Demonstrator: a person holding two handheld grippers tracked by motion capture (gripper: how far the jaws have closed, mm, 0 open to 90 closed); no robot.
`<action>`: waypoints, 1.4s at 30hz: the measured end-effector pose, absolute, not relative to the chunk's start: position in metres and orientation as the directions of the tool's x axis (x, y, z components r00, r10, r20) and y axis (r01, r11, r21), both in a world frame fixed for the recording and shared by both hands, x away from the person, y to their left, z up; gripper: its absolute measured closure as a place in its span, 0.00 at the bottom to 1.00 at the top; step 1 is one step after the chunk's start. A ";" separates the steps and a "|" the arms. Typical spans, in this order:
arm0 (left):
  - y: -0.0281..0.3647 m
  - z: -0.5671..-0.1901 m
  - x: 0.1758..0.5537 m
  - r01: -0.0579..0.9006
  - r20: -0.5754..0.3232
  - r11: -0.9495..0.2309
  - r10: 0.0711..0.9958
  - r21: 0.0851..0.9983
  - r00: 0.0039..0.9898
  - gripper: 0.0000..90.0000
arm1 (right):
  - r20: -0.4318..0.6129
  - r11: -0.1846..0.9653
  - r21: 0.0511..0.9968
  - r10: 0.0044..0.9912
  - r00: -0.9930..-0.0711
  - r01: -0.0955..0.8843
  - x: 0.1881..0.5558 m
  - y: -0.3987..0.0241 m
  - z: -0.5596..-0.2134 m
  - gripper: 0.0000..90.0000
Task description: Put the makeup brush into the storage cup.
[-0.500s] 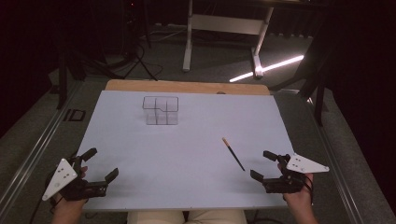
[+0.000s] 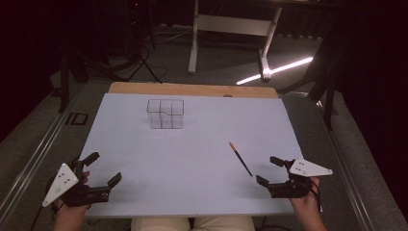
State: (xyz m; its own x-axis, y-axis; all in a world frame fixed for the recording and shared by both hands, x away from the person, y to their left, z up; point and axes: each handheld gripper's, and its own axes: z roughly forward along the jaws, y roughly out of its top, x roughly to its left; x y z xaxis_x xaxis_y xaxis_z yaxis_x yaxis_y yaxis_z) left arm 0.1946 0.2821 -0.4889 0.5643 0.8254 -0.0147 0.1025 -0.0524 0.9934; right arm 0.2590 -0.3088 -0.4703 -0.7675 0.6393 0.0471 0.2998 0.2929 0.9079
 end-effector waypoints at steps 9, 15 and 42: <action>0.281 -0.489 0.195 0.107 -0.016 -0.054 0.823 0.993 0.567 0.02 | 0.170 0.274 0.826 0.712 -0.681 0.492 0.270 -0.313 -0.479 0.11; 0.281 -0.490 0.195 0.109 -0.016 -0.056 0.822 0.992 0.569 0.02 | 0.225 0.290 0.723 0.760 -0.610 0.628 0.280 -0.314 -0.489 0.10; 0.281 -0.489 0.196 0.108 -0.015 -0.055 0.830 0.993 0.558 0.02 | 0.055 0.609 0.240 0.769 -0.637 0.756 0.298 -0.296 -0.487 0.09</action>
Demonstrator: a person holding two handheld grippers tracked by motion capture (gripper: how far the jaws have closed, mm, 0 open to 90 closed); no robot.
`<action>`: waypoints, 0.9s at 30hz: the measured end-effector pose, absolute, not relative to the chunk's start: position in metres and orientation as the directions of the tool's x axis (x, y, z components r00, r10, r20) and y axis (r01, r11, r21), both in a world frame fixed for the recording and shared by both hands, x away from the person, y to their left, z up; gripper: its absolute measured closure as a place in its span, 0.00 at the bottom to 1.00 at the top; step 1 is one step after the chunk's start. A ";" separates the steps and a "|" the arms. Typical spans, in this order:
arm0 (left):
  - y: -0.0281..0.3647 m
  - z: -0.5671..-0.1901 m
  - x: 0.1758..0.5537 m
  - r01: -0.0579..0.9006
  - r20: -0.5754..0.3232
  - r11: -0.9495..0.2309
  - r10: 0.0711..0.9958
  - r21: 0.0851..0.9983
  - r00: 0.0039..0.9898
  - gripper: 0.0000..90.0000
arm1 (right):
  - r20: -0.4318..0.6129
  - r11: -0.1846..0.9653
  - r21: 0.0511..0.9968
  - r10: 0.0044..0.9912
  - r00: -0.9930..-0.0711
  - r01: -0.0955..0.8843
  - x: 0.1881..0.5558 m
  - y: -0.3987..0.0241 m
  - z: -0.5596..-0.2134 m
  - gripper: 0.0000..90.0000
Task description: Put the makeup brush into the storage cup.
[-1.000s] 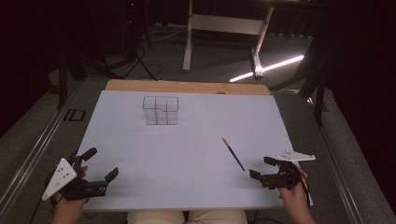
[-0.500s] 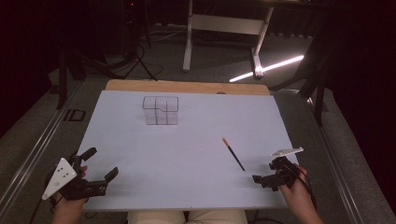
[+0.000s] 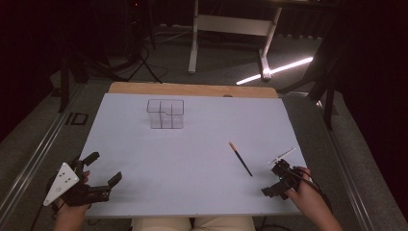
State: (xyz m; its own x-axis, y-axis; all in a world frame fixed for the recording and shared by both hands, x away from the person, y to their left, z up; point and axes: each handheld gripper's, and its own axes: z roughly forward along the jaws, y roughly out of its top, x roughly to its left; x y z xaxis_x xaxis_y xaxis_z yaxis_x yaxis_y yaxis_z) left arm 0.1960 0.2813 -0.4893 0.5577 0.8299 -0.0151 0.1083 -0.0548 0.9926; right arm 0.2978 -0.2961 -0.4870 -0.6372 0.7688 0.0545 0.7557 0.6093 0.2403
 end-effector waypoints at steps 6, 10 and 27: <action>0.281 -0.489 0.196 0.109 -0.015 -0.055 0.827 0.992 0.562 0.02 | 0.068 0.611 0.154 0.778 -0.625 0.777 0.304 -0.292 -0.483 0.09; 0.281 -0.489 0.196 0.108 -0.016 -0.054 0.827 0.993 0.562 0.02 | 0.075 0.610 0.111 0.782 -0.618 0.785 0.307 -0.289 -0.479 0.09; 0.281 -0.489 0.196 0.110 -0.018 -0.053 0.826 0.993 0.563 0.02 | 0.104 0.637 -0.060 0.770 -0.630 0.768 0.318 -0.275 -0.475 0.09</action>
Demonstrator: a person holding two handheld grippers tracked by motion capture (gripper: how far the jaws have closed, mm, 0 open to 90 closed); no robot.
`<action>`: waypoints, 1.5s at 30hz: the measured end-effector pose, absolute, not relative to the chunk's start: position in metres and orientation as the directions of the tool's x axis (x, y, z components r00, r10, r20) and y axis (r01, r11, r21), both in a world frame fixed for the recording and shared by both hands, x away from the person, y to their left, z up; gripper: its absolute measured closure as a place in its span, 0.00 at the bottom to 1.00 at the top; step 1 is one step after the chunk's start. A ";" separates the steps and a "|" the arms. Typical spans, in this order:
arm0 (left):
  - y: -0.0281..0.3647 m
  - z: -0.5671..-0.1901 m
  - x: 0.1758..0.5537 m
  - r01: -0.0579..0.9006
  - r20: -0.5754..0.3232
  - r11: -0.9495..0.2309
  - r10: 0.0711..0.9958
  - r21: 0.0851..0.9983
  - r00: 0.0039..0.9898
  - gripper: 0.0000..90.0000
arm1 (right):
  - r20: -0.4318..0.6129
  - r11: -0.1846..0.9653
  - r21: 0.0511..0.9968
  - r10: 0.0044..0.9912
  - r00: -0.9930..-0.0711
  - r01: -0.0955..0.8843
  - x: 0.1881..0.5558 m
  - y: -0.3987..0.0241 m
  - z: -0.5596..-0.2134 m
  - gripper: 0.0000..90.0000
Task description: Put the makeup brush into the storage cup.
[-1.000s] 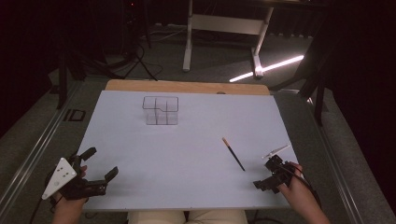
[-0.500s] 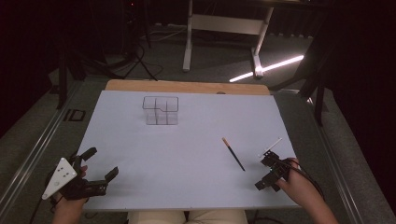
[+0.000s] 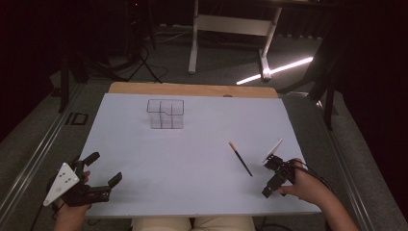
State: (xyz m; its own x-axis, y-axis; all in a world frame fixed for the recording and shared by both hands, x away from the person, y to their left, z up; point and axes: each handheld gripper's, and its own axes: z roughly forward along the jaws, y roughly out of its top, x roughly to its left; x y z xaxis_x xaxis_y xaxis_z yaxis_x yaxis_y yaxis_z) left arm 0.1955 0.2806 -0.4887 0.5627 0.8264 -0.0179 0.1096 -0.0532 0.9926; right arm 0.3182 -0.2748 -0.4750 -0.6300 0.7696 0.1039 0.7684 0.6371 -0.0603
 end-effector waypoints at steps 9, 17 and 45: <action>0.279 -0.489 0.196 0.117 -0.017 -0.059 0.827 0.991 0.562 0.02 | 0.126 0.636 -0.071 0.770 -0.626 0.768 0.326 -0.257 -0.472 0.09; 0.279 -0.489 0.195 0.114 -0.014 -0.061 0.825 0.992 0.565 0.02 | 0.119 0.634 -0.108 0.773 -0.623 0.766 0.334 -0.238 -0.477 0.12; 0.279 -0.489 0.195 0.117 -0.020 -0.058 0.821 0.991 0.570 0.02 | 0.022 0.632 0.068 0.772 -0.635 0.772 0.372 -0.194 -0.460 0.32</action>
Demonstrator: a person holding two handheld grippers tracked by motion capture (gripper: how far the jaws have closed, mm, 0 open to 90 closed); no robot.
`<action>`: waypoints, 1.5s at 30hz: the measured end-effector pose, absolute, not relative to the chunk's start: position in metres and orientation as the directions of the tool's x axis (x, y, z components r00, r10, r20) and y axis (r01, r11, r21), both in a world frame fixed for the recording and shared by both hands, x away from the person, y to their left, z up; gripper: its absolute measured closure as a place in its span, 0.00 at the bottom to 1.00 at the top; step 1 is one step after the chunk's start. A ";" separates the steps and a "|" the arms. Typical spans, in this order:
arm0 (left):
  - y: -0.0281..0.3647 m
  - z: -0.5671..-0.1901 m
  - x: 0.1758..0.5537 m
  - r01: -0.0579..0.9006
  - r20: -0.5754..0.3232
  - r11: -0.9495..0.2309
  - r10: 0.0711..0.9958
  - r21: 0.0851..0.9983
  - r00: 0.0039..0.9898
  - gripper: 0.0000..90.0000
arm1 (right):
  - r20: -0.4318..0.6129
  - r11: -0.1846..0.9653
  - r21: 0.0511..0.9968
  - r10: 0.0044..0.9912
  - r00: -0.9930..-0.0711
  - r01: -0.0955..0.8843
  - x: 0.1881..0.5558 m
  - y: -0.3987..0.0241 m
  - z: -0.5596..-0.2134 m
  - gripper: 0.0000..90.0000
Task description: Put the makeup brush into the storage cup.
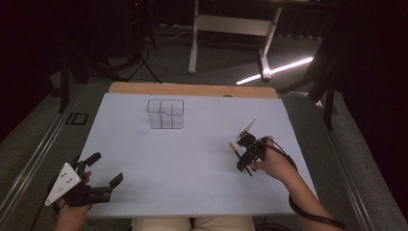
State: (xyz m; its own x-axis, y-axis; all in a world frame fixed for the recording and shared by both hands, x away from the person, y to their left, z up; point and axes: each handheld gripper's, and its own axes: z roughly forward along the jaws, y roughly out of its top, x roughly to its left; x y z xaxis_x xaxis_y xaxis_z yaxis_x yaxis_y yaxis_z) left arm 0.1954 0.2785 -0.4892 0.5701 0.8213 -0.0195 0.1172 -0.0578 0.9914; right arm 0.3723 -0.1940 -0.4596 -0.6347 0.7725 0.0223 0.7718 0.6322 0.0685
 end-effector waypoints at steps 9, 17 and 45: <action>0.278 -0.489 0.195 0.116 -0.017 -0.061 0.820 0.991 0.572 0.02 | 0.015 0.618 0.157 0.778 -0.627 0.770 0.384 -0.181 -0.458 0.37; 0.278 -0.489 0.195 0.116 -0.015 -0.064 0.817 0.991 0.577 0.02 | -0.005 0.633 0.178 0.766 -0.643 0.753 0.394 -0.177 -0.462 0.45; 0.276 -0.490 0.196 0.118 -0.003 -0.081 0.812 0.990 0.584 0.02 | -0.072 0.653 0.179 0.755 -0.652 0.736 0.419 -0.173 -0.488 0.72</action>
